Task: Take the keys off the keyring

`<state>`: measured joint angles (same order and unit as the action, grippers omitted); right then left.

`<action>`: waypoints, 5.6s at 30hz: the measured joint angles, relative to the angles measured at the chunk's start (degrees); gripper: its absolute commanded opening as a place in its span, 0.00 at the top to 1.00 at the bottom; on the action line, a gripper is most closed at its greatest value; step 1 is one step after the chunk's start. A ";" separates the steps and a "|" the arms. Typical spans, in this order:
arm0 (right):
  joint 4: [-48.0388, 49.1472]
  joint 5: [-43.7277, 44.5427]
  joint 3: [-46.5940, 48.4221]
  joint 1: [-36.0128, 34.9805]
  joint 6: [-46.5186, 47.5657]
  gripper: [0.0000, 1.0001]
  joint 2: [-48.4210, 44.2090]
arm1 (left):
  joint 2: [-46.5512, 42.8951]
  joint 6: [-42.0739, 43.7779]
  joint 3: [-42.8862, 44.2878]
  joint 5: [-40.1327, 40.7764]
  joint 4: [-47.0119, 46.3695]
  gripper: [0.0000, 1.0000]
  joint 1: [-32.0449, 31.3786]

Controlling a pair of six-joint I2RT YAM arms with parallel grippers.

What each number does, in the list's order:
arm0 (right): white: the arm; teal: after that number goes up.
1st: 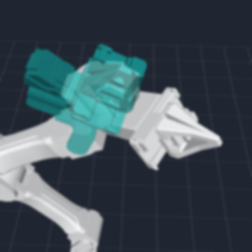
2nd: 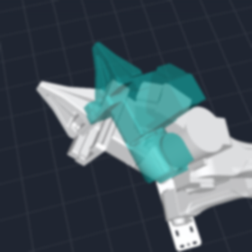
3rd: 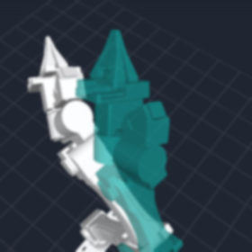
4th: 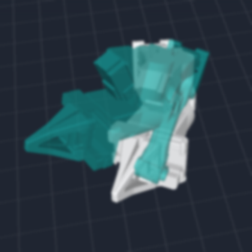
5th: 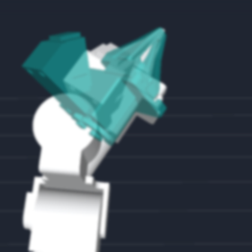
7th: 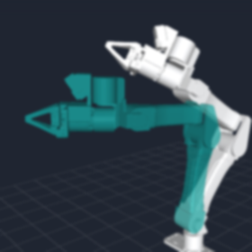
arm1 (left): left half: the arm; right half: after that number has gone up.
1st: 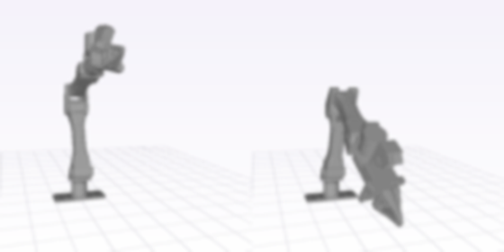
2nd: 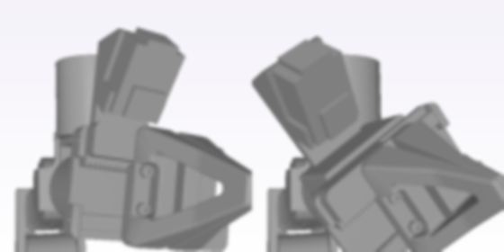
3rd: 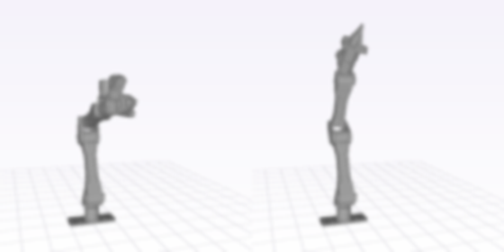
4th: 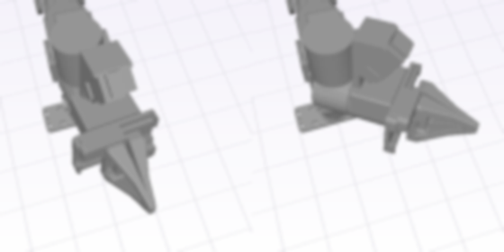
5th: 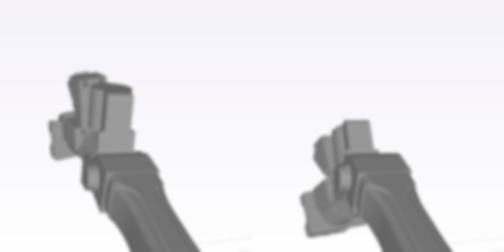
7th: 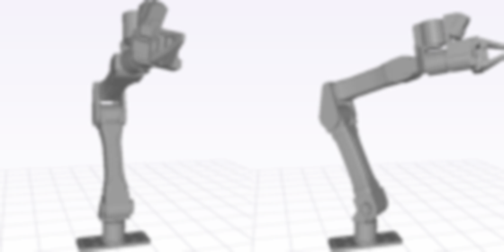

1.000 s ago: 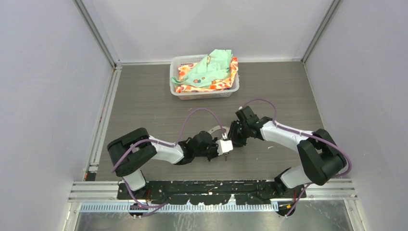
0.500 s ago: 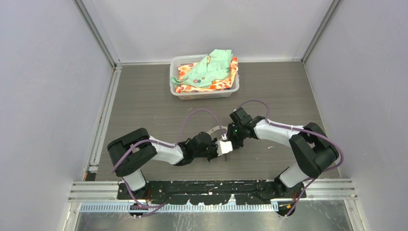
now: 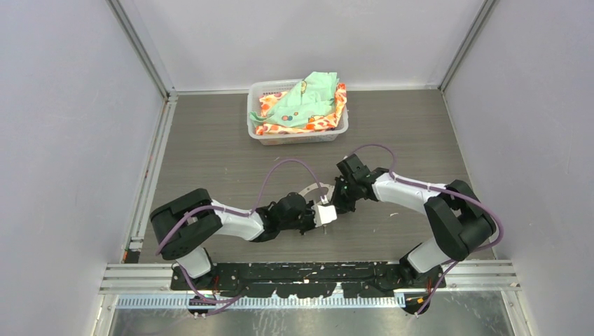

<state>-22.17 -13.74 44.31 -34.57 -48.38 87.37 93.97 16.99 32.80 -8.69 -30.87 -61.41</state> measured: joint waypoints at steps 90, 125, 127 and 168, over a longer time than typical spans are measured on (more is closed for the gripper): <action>23.02 -26.53 -8.61 15.93 -5.57 0.99 -17.81 | -3.85 -22.80 -13.88 17.92 -34.93 0.53 -1.22; 33.35 -28.50 -12.46 10.60 -4.07 0.99 -21.14 | -3.02 -18.32 -15.23 17.57 -46.14 0.56 -0.24; 33.29 -28.28 -12.46 10.51 -4.17 0.99 -21.42 | -3.10 -17.27 -15.23 18.10 -46.21 0.61 -0.24; 9.22 -14.01 -6.56 4.52 12.11 0.78 -23.47 | -12.37 -29.97 -7.76 8.98 -10.36 1.00 0.04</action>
<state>-12.95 -27.75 37.76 -30.04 -36.27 63.90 81.60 -12.97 25.04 0.30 -41.23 -61.36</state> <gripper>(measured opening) 0.075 0.036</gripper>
